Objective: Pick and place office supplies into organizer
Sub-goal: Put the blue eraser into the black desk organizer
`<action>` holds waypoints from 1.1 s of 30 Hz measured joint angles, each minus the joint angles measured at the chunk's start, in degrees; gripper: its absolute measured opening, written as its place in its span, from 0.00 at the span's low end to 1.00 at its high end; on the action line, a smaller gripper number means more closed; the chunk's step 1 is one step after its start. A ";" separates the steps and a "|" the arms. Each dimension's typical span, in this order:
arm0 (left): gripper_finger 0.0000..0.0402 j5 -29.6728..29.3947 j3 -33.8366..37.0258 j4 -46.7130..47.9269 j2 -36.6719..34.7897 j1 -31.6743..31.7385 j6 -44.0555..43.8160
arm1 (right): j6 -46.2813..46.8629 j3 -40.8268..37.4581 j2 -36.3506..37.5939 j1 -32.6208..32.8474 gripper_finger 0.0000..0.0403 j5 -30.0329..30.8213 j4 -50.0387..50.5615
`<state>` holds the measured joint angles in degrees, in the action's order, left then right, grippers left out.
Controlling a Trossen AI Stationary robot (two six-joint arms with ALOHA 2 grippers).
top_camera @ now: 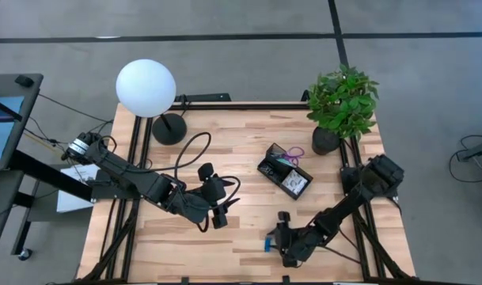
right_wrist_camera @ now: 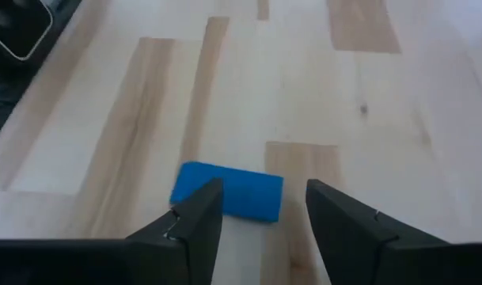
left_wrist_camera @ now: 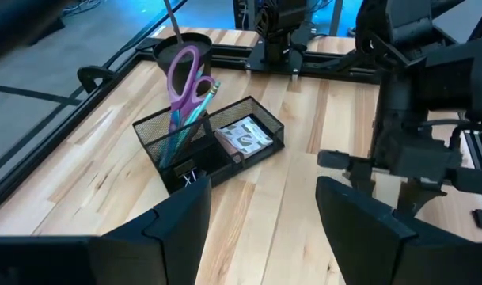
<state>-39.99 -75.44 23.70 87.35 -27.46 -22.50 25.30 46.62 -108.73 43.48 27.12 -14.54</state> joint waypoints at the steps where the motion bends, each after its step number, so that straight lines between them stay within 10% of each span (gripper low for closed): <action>1: 0.56 0.00 0.00 0.00 0.00 0.00 -0.02 | -0.24 -0.08 0.66 0.00 0.44 0.24 0.77; 9: 0.56 0.26 0.00 0.52 0.00 0.00 -0.35 | -3.91 0.10 5.04 -0.10 0.46 -5.24 13.62; 33: 0.56 0.45 0.00 1.36 0.00 0.00 -0.83 | -11.50 0.58 -1.40 -2.68 0.43 -8.85 1.75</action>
<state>-39.53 -75.44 25.06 87.35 -27.46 -23.33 13.80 47.20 -110.13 40.81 18.27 -12.79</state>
